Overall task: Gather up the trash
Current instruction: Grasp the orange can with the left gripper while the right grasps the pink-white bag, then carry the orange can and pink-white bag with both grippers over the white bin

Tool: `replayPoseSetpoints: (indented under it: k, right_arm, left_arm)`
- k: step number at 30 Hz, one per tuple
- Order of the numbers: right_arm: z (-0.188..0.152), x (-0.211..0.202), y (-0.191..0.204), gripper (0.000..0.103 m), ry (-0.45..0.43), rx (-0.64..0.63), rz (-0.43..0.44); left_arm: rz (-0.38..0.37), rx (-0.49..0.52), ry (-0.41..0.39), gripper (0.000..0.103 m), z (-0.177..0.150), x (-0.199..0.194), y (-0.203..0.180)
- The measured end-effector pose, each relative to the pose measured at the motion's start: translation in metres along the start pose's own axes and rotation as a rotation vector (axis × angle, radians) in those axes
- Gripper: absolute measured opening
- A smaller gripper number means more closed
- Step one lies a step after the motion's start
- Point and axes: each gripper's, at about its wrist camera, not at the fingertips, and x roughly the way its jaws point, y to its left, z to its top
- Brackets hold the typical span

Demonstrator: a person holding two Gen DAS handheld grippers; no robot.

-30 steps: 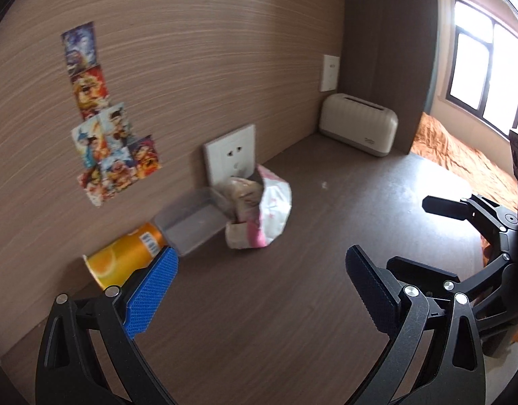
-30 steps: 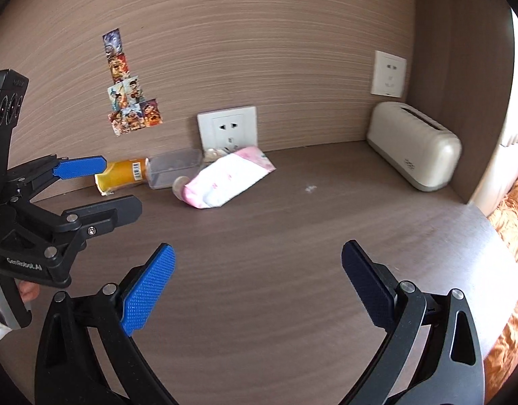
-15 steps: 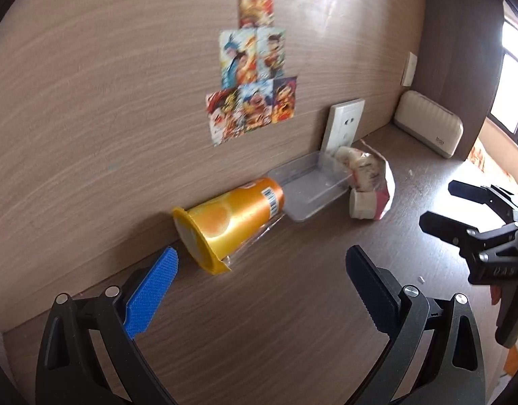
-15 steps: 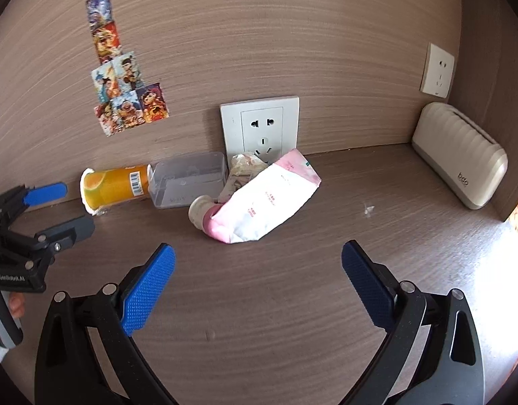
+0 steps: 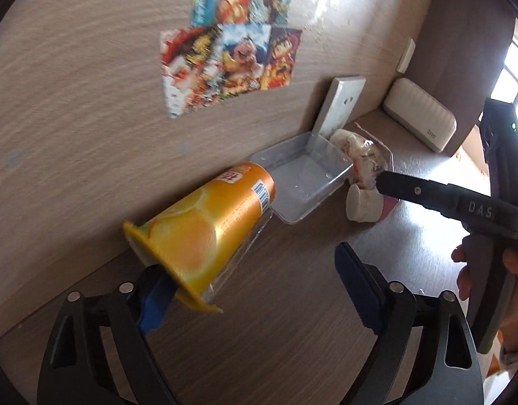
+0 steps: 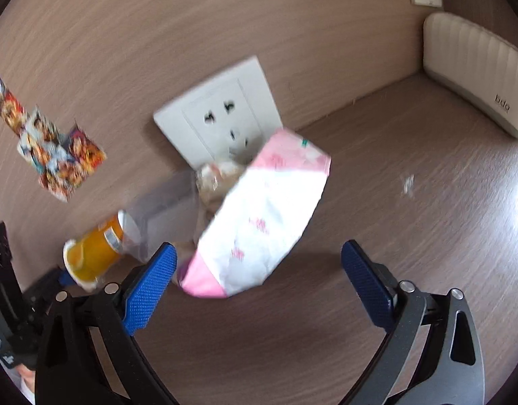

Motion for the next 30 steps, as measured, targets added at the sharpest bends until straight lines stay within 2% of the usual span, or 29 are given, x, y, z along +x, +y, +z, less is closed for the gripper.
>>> replayPoseSetpoints:
  k: [4,5,6,7,9,11,12,15,21,25,27,28,29,30]
  right_arm:
    - [0.004,0.009,0.007,0.069,0.014,-0.045,0.029]
    - [0.003,0.01,0.008,0.067,0.019,-0.045,0.037]
    - [0.001,0.009,0.009,0.057,0.013,-0.051,0.037]
    - [0.0,0.01,0.01,0.049,0.016,-0.052,0.041]
    - [-0.005,0.009,0.01,0.045,0.021,-0.044,0.066]
    - [-0.014,0.003,0.011,0.045,0.028,-0.052,0.084]
    - [-0.017,0.001,0.012,0.045,0.03,-0.06,0.086]
    - [-0.028,-0.008,0.013,0.044,0.026,-0.08,0.082]
    - [-0.036,-0.013,0.004,0.044,0.023,-0.073,0.058]
    - [-0.039,-0.02,0.008,0.044,0.005,-0.076,0.035]
    - [-0.039,-0.025,0.007,0.043,-0.003,-0.073,0.035]
    - [-0.039,-0.027,0.007,0.043,-0.009,-0.072,0.038]
    - [-0.037,-0.029,0.008,0.043,-0.014,-0.071,0.038]
    - [-0.039,-0.034,0.008,0.043,-0.017,-0.068,0.04]
  left_arm:
    - [0.012,0.005,-0.008,0.085,0.008,0.008,-0.003]
    - [0.012,-0.006,-0.012,0.085,0.009,0.009,-0.002]
    - [0.011,-0.02,-0.017,0.083,0.009,0.008,-0.001]
    - [0.016,-0.036,-0.022,0.077,0.009,0.007,0.001]
    - [0.028,-0.071,-0.031,0.064,0.004,0.002,0.006]
    - [0.034,-0.113,-0.038,0.043,-0.001,-0.002,0.012]
    - [0.025,-0.134,-0.036,0.04,-0.004,-0.004,0.015]
    - [-0.006,-0.158,-0.029,0.037,-0.008,-0.007,0.017]
    - [0.013,-0.116,-0.026,0.042,-0.008,-0.004,0.004]
    - [0.058,-0.091,-0.044,0.041,-0.008,-0.005,0.0]
    - [0.045,-0.103,-0.066,0.038,-0.007,-0.009,0.001]
    - [0.037,-0.112,-0.076,0.032,-0.005,-0.012,0.001]
    - [0.028,-0.114,-0.084,0.019,-0.006,-0.016,0.003]
    - [0.023,-0.115,-0.091,0.019,-0.004,-0.019,0.003]
